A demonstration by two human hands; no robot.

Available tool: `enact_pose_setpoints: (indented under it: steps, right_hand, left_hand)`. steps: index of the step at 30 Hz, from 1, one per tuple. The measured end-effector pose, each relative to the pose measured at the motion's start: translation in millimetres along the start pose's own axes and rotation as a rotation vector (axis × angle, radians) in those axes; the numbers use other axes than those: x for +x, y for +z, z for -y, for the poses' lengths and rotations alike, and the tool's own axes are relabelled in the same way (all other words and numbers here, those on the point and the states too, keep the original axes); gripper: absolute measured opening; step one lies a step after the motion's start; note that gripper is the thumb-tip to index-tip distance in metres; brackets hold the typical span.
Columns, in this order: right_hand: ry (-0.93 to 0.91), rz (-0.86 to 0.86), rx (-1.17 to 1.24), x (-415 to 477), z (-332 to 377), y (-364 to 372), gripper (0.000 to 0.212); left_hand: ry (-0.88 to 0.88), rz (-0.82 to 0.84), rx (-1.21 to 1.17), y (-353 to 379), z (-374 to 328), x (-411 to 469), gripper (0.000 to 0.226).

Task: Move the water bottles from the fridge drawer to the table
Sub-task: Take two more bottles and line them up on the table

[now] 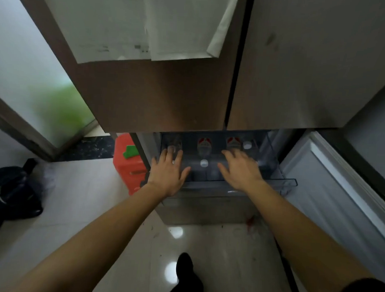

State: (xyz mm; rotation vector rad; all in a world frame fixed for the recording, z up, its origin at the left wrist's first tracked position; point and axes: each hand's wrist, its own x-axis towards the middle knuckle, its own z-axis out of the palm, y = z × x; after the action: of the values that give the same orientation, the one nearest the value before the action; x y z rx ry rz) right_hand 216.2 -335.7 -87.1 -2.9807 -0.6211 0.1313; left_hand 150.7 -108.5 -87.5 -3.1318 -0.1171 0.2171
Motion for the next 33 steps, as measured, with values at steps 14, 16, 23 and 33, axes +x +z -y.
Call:
enact_pose_setpoints:
  steps: [14,16,23,33]
  right_hand:
    - [0.016,0.533,0.161,101.4,38.4,73.7,0.066]
    - [0.040,0.570,0.150,107.8,39.5,85.1,0.069]
    - [0.057,0.589,0.166,115.7,32.8,99.7,0.072]
    - [0.093,0.545,0.271,109.1,29.6,97.0,0.066]
  left_hand:
    - [0.002,0.395,0.045,58.2,10.9,88.7,0.068]
    - [-0.032,0.426,-0.013,68.3,8.5,94.1,0.070]
    - [-0.118,0.385,-0.162,81.7,8.6,109.4,0.083]
    - [-0.302,0.240,-0.429,75.0,-5.9,114.0,0.096]
